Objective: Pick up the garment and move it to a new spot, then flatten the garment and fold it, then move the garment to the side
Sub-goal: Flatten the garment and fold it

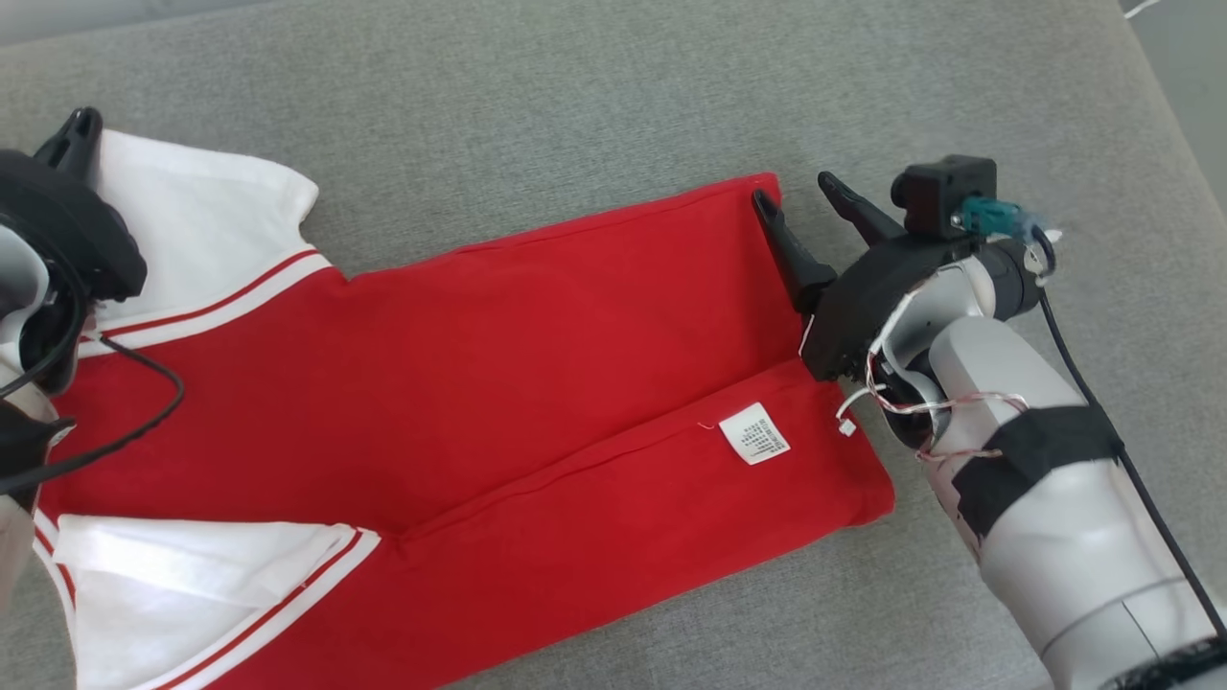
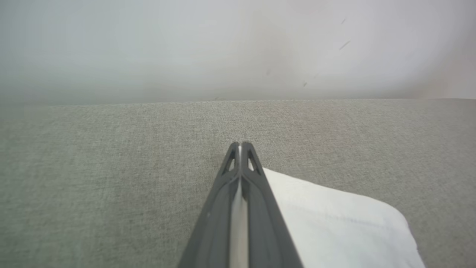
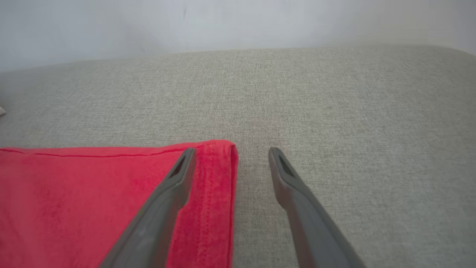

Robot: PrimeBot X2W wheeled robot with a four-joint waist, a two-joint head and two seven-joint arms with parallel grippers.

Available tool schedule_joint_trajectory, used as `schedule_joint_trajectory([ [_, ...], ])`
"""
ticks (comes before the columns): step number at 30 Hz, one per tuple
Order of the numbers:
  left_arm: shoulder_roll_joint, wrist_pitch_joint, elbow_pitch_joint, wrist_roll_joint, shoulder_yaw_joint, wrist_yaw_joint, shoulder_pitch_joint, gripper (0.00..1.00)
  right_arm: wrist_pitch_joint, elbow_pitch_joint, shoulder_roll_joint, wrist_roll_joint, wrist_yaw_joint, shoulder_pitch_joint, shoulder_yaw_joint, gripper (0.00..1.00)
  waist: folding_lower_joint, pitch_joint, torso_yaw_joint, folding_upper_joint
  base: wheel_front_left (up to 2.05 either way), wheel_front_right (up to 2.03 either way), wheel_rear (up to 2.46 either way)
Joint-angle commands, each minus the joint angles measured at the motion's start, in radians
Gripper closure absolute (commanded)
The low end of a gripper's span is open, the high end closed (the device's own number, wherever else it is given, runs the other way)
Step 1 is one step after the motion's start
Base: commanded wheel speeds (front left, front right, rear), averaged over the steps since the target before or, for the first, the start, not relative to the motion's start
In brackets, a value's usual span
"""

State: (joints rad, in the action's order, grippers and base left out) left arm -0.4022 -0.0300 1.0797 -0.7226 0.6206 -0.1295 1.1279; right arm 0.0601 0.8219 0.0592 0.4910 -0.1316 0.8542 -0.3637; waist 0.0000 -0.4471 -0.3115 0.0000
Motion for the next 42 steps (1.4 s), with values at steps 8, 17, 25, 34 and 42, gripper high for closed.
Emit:
schedule_joint_trajectory([
  [8,0.002,-0.017,-0.019,-0.027,0.032,-0.001,0.027,1.0,-0.004,0.156,-0.008,0.073,0.002,0.087,-0.079,1.0,0.0,-0.004,0.022,0.0,0.0,0.0,0.0],
  [17,-0.001,-0.034,-0.027,-0.06,0.059,-0.001,0.017,1.0,0.078,0.219,-0.006,0.173,0.002,0.135,-0.183,1.0,0.0,0.005,0.03,0.0,0.0,0.0,0.0],
  [25,-0.008,-0.093,-0.104,-0.13,0.073,-0.001,-0.033,1.0,0.154,0.223,0.0,0.244,0.002,0.108,-0.223,1.0,0.0,0.053,0.057,0.0,0.0,0.0,0.0],
  [34,-0.046,-0.155,-0.245,-0.198,0.104,-0.001,-0.145,1.0,0.159,0.067,0.119,0.361,0.002,-0.018,-0.307,1.0,0.0,0.122,0.083,0.0,0.0,0.0,0.0],
  [42,-0.107,-0.204,-0.439,-0.218,0.096,0.012,-0.283,1.0,0.137,-0.067,0.239,0.459,0.002,-0.114,-0.372,1.0,0.0,0.169,0.091,0.0,0.0,0.0,0.0],
])
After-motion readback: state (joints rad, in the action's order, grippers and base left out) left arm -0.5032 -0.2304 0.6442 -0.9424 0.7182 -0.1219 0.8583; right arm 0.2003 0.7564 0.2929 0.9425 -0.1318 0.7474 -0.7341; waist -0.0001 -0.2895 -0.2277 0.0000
